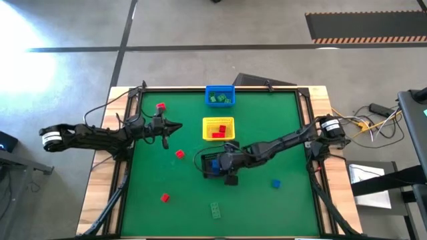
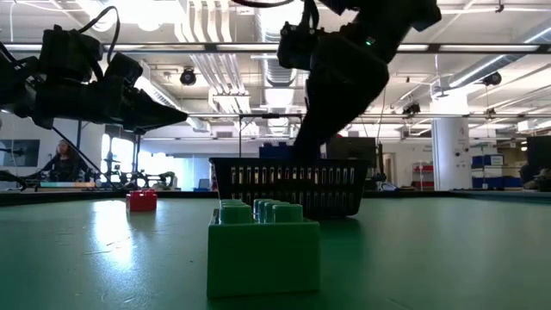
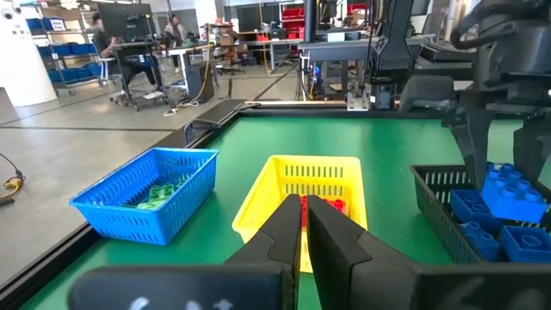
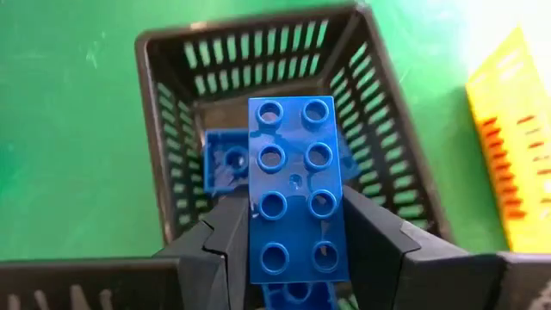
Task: Sort & place blocks by color
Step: Put the blue game piece into the black bin, then put the red game piece into the yellow bin
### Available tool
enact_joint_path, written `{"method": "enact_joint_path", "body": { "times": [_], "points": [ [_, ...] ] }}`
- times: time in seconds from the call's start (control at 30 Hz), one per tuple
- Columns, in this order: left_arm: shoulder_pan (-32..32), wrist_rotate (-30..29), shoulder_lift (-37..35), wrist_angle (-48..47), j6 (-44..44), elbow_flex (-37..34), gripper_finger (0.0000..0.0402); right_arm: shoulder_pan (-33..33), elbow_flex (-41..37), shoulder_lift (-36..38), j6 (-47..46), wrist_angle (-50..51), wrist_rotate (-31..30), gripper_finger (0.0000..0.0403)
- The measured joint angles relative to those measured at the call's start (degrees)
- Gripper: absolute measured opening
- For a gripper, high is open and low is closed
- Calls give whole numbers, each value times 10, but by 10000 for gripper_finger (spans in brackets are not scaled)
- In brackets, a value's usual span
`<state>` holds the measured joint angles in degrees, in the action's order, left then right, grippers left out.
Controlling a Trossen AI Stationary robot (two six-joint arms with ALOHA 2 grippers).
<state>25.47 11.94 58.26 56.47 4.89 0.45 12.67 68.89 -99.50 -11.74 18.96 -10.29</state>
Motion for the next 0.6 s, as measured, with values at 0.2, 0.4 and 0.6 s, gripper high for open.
{"method": "enact_joint_path", "body": {
  "times": [0.2, 0.4, 0.6],
  "points": [
    [-4, 48, 0, -12, -1, 0, 4, 0, -18, 0, -18, -2, -3, 156],
    [-50, 69, -1, -101, -5, 31, 4, 1, -19, 21, 9, 8, -3, 220],
    [-119, -28, -2, -248, -6, 102, 4, 7, -77, 108, 69, -4, -7, 145]
  ]
}}
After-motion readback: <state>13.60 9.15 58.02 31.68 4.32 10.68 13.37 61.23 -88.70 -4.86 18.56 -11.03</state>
